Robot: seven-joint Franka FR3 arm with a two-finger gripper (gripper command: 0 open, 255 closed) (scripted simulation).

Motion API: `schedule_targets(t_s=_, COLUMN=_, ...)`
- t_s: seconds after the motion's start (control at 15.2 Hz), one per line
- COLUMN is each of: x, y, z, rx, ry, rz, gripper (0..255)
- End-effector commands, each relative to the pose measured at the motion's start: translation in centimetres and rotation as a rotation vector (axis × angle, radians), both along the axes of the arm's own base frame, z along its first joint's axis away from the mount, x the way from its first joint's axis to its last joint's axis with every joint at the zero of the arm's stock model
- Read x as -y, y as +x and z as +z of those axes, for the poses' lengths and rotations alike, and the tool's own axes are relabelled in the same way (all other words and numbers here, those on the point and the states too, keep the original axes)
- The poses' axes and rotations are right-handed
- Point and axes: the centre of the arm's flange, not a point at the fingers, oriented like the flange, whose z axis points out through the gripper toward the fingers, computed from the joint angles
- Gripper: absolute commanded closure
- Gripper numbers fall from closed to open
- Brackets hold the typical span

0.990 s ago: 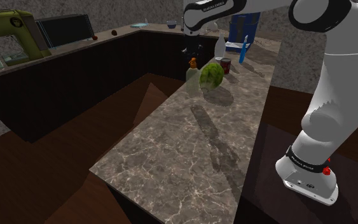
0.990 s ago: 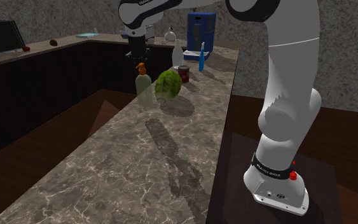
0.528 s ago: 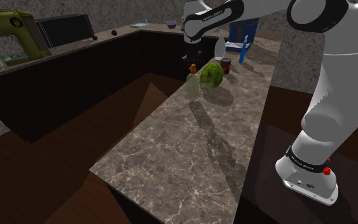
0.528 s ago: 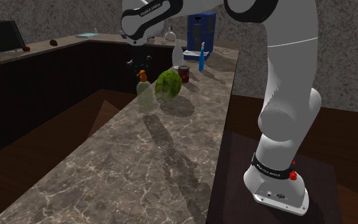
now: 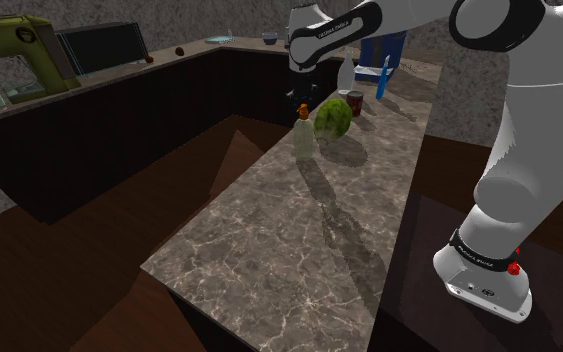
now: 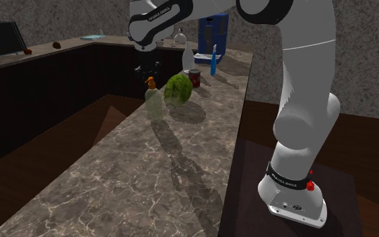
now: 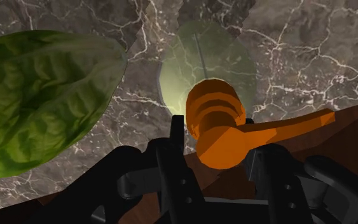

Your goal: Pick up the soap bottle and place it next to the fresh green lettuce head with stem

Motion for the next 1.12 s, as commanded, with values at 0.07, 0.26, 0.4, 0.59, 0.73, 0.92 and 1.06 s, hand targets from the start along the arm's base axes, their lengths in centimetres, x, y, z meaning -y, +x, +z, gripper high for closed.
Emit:
schedule_targets(t_s=0.07, x=0.0, y=0.0, z=0.0, rx=0.001, ry=0.0, rz=0.0, gripper=0)
schedule_targets(t_s=0.26, x=0.0, y=0.0, z=0.0, rx=0.001, ry=0.0, rz=0.0, gripper=0)
schedule_targets(t_s=0.4, x=0.0, y=0.0, z=0.0, rx=0.001, ry=0.0, rz=0.0, gripper=0)
schedule_targets(t_s=0.59, x=-0.3, y=-0.3, z=4.0, rx=0.001, ry=0.0, rz=0.0, gripper=0)
schedule_targets(t_s=0.73, x=-0.4, y=-0.4, z=5.0, rx=0.001, ry=0.0, rz=0.0, gripper=0)
schedule_targets(t_s=0.92, x=-0.4, y=-0.4, z=5.0, rx=0.001, ry=0.0, rz=0.0, gripper=0)
schedule_targets(t_s=1.06, x=-0.4, y=-0.4, z=5.0, rx=0.001, ry=0.0, rz=0.0, gripper=0)
